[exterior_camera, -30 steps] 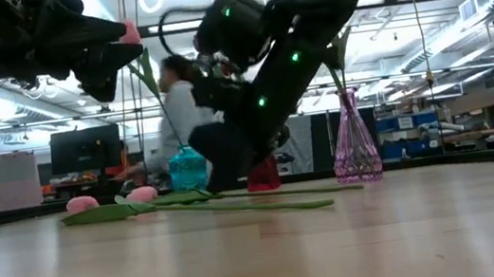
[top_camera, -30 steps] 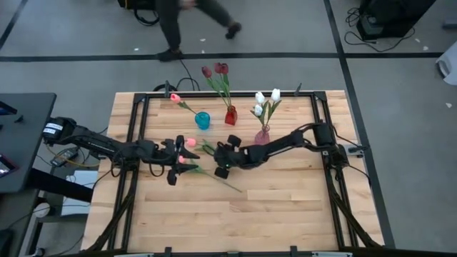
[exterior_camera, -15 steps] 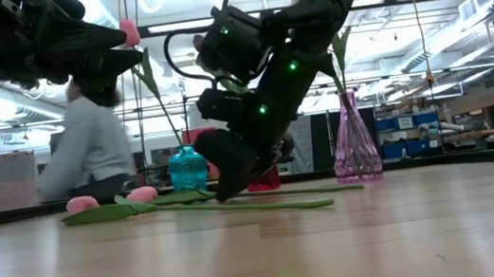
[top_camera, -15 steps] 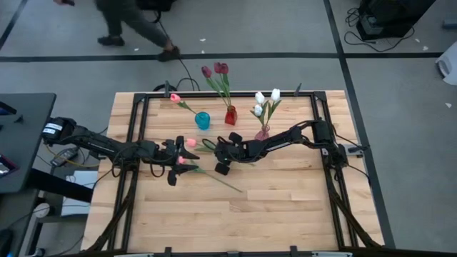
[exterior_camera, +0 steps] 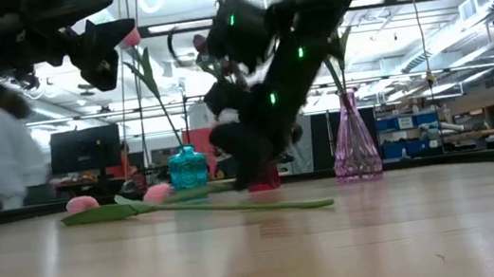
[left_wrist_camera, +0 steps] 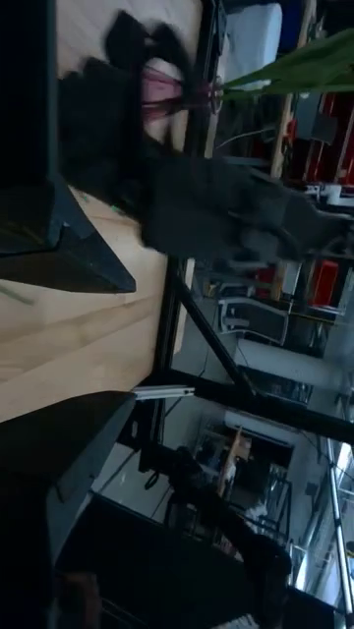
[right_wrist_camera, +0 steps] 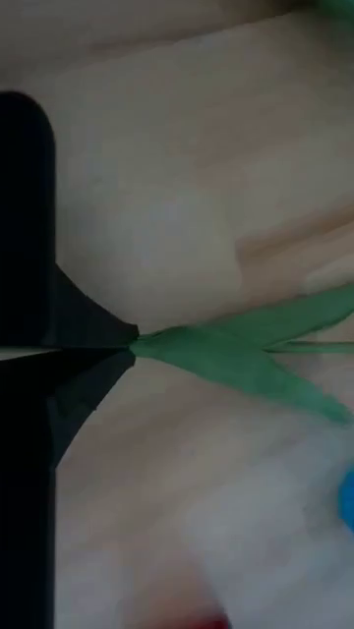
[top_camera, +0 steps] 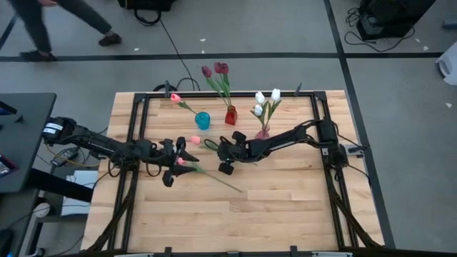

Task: Sort flowers into vase by color
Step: Put the top pink flower into the blue vase

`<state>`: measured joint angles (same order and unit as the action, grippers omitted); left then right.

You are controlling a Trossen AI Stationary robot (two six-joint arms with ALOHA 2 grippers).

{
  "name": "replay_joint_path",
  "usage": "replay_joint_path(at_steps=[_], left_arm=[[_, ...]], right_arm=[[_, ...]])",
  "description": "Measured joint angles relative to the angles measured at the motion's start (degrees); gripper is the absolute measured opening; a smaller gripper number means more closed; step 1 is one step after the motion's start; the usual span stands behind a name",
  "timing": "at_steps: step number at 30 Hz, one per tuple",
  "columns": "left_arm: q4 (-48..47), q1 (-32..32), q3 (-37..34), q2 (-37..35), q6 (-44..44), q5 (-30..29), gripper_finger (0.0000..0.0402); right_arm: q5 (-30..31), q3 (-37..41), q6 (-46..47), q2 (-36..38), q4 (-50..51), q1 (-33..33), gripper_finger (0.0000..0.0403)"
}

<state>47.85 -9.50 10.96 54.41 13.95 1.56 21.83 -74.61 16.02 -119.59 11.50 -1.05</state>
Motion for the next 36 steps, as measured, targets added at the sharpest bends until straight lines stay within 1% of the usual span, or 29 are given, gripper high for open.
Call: replay_joint_path(at_steps=[8, 12, 15, 19, 22, 27, 32, 36], left_arm=[[-0.4, 0.0, 0.0, 0.0, 0.2, 0.1, 0.0179], [-1.6, 0.0, 0.0, 0.3, 0.3, -0.7, 0.0179], [-0.9, 0.0, 0.0, 2.1, 0.8, -4.0, 0.0179], [1.9, 0.0, 0.9, 6.7, 1.3, -9.9, 0.0179], [4.7, 0.0, 3.1, 10.5, 0.3, -10.3, 0.0179], [5.2, 0.0, 6.0, 15.4, -2.4, -9.9, 0.0179], [8.8, 0.0, 8.8, 20.4, -5.2, -9.9, 0.0179], [11.8, 0.0, 10.1, 21.2, -7.9, -9.9, 0.0179]], right_arm=[[8.6, -0.2, -1.7, 11.7, 5.7, -3.7, 0.0004], [13.8, -0.3, -3.0, 16.8, 4.0, -6.5, 0.0003], [15.3, -0.3, -5.4, 17.9, 0.8, -8.5, 0.0002], [14.9, -0.3, -10.0, 18.5, -7.8, -9.9, 0.0005], [14.3, -0.3, -12.5, 18.5, -11.9, -10.3, 0.0006], [14.1, -0.3, -15.2, 18.4, -17.1, -11.3, 0.0007], [8.3, -0.3, -15.8, 18.4, -21.5, -11.6, 0.0008], [7.5, -0.3, -15.8, 18.4, -22.6, -11.8, 0.0008]])
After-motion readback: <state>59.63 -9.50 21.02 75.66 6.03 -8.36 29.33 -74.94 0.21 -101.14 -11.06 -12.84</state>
